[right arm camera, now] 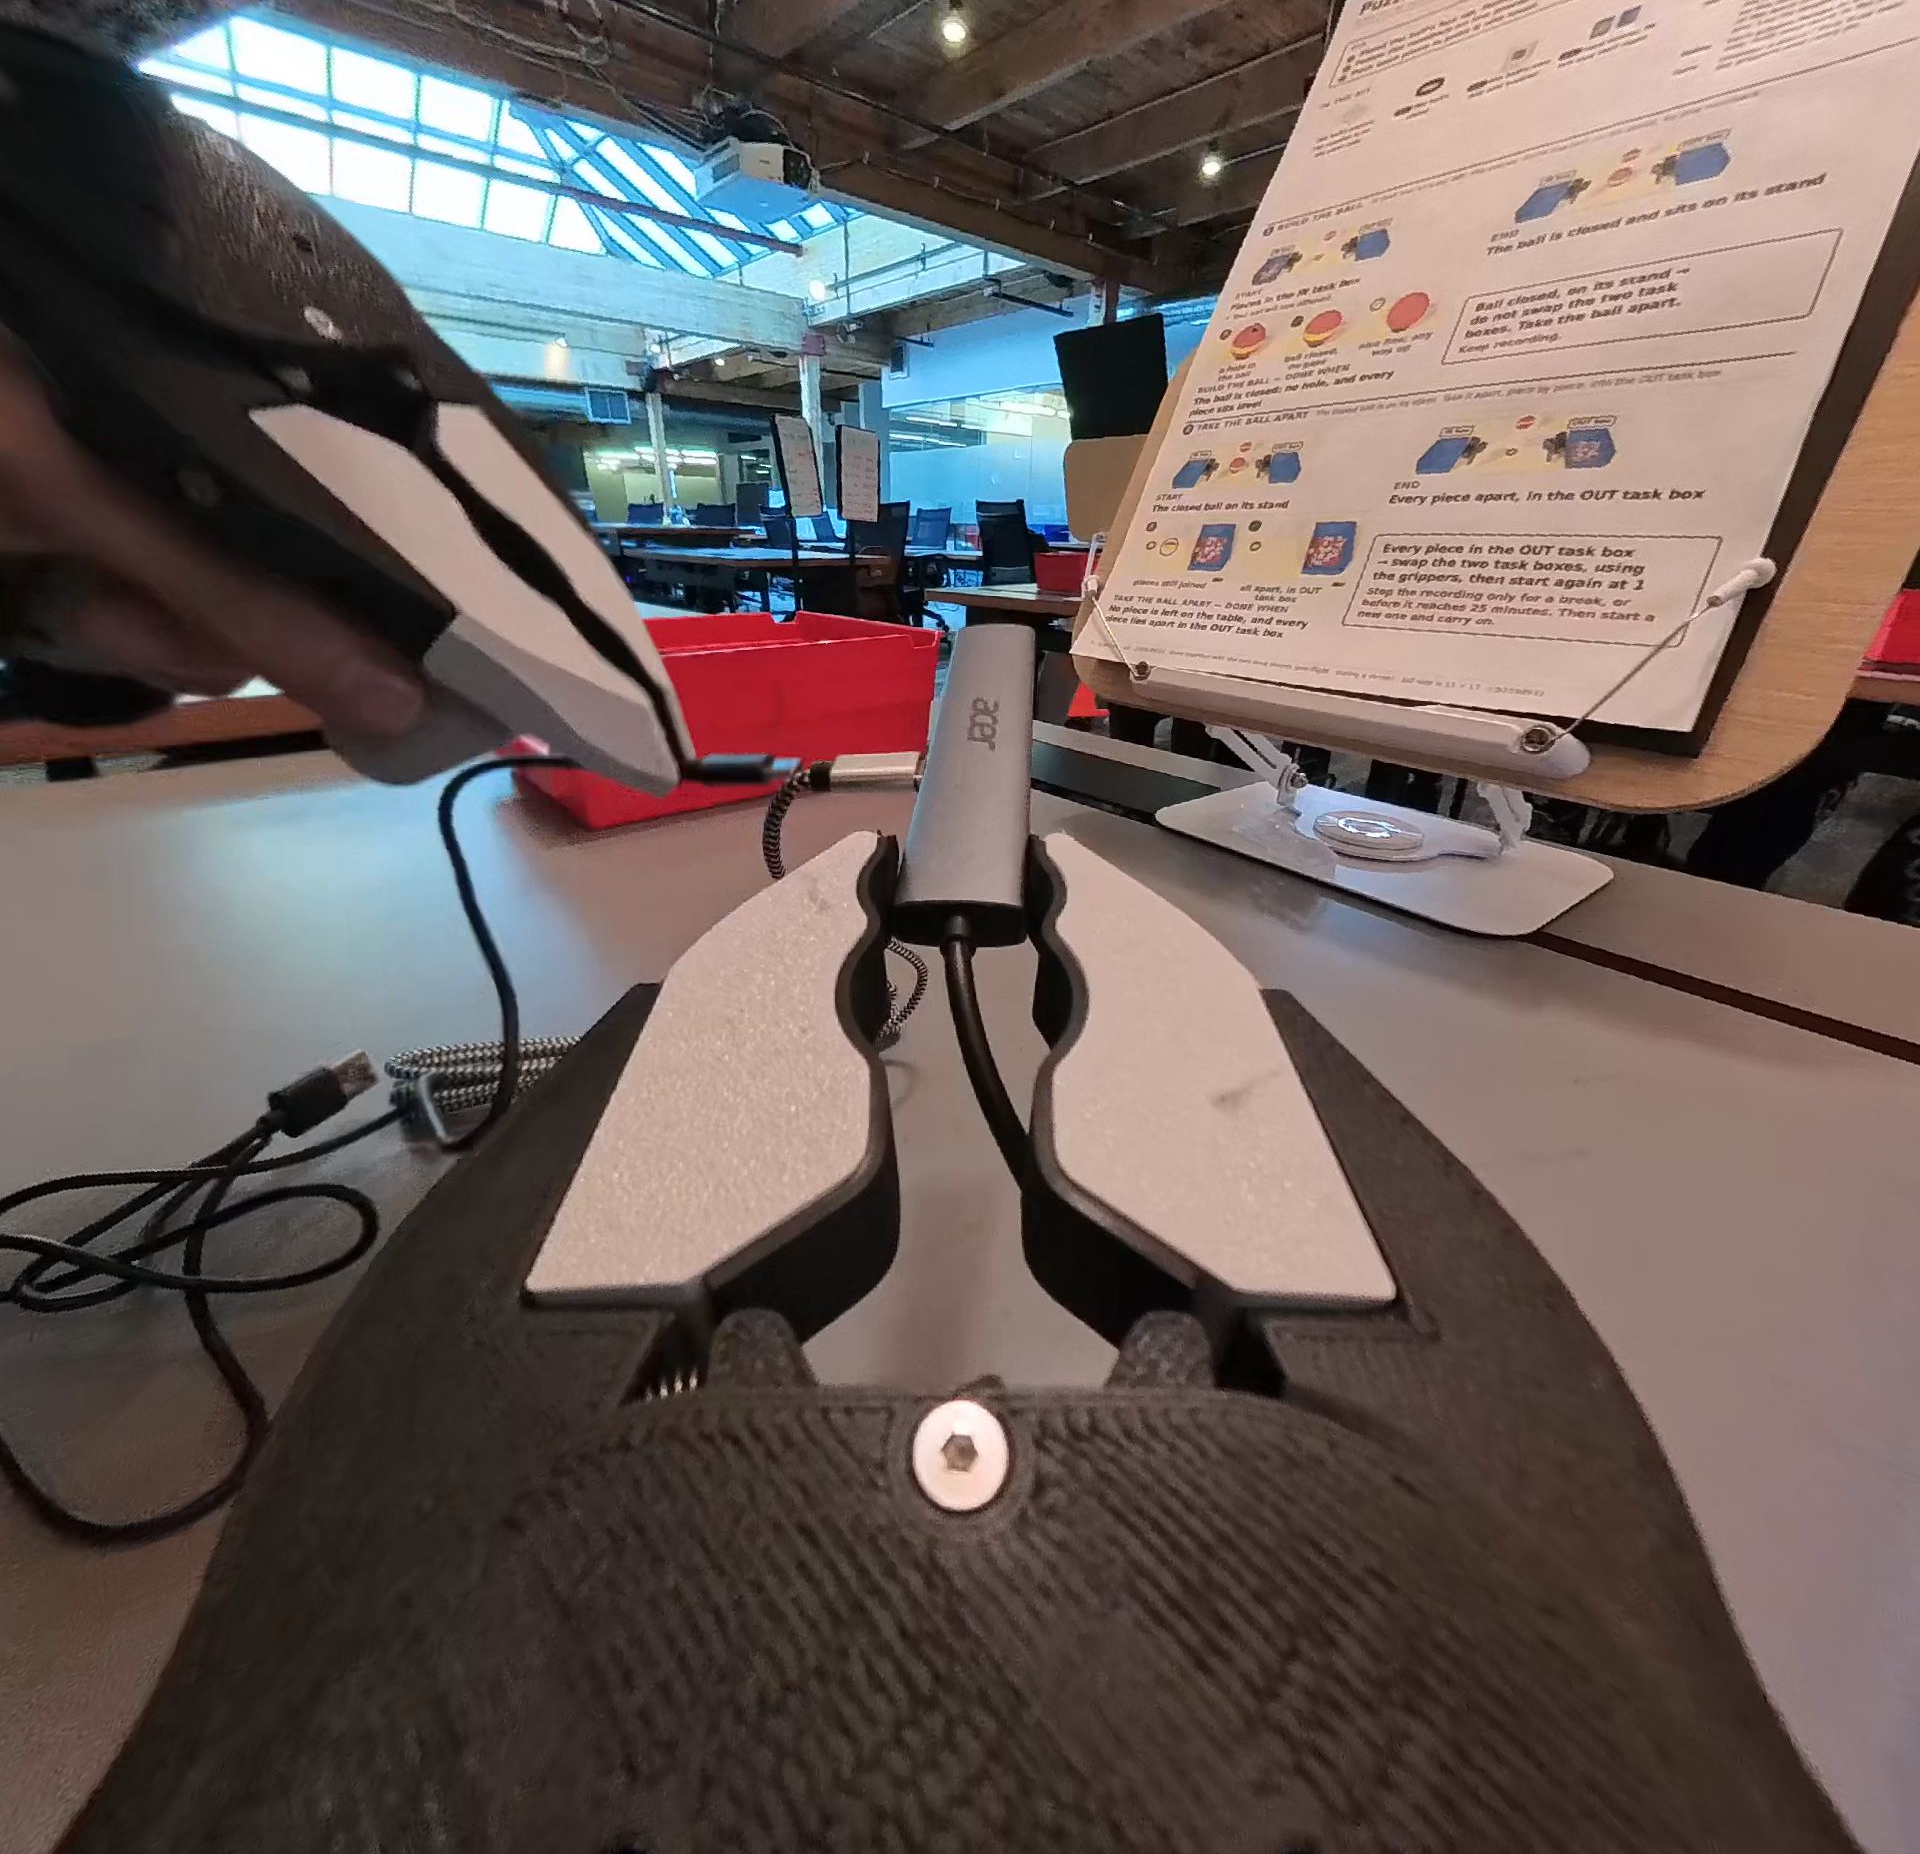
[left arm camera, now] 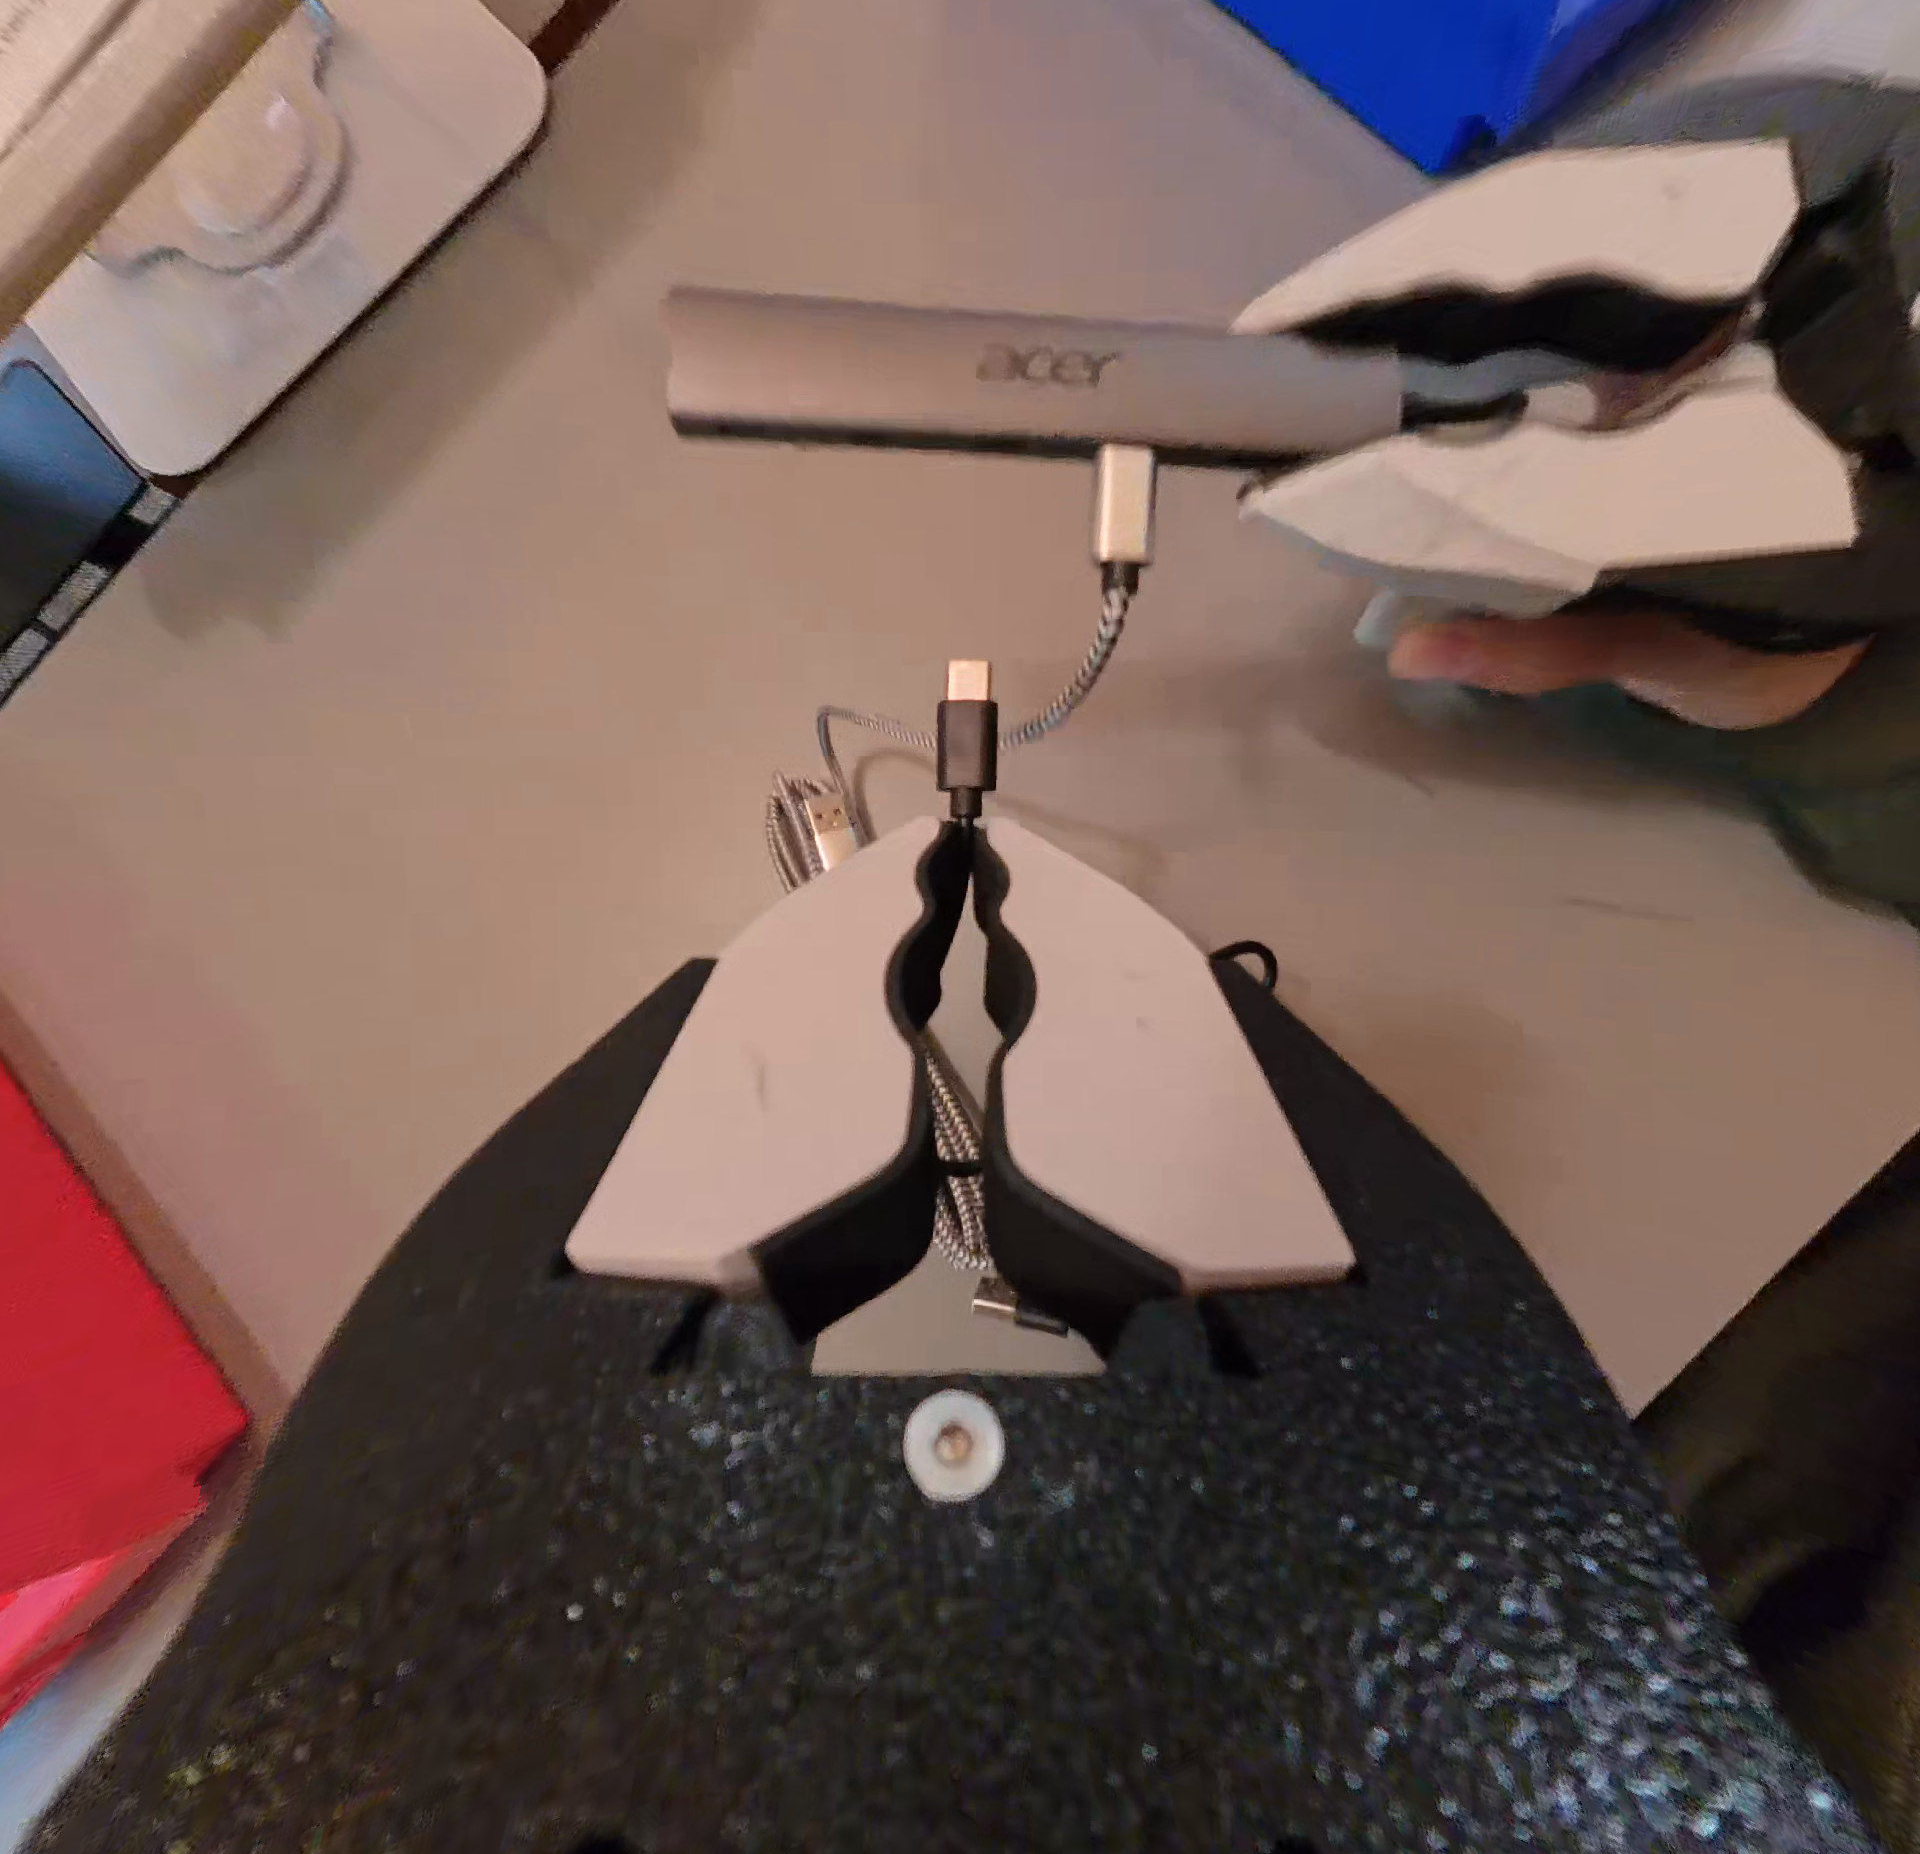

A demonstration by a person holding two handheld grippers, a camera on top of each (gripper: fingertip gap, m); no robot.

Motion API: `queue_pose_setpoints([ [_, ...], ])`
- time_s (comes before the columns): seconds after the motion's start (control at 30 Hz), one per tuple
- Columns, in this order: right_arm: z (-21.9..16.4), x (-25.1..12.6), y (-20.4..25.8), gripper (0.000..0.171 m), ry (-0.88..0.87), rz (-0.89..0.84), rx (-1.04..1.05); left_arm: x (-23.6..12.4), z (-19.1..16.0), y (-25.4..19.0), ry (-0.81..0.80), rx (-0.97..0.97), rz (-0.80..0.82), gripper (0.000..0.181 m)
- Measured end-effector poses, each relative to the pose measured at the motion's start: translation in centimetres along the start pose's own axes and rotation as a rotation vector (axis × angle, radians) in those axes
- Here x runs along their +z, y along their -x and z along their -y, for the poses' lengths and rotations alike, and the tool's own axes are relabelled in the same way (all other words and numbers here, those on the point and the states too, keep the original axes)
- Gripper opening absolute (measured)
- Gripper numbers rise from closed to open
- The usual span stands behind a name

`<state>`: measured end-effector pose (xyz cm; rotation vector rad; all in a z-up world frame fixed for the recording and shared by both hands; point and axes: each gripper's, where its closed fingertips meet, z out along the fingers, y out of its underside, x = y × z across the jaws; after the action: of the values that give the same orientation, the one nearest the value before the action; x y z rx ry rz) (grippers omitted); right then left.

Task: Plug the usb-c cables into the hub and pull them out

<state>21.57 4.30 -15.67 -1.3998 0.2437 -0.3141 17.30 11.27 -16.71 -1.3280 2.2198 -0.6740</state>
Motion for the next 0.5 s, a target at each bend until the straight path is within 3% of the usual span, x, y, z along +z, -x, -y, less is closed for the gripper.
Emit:
queue_pose_setpoints([
  [0.3,-0.1,0.1,0.2,0.024,0.009,0.005,-0.018,1.1,1.8,-0.1,-0.071,-0.08,-0.04,0.002],
  [0.5,-0.3,0.3,0.8,0.024,0.025,0.019,-0.052,0.9,2.3,-0.3,-0.085,-0.035,-0.01,0.002],
])
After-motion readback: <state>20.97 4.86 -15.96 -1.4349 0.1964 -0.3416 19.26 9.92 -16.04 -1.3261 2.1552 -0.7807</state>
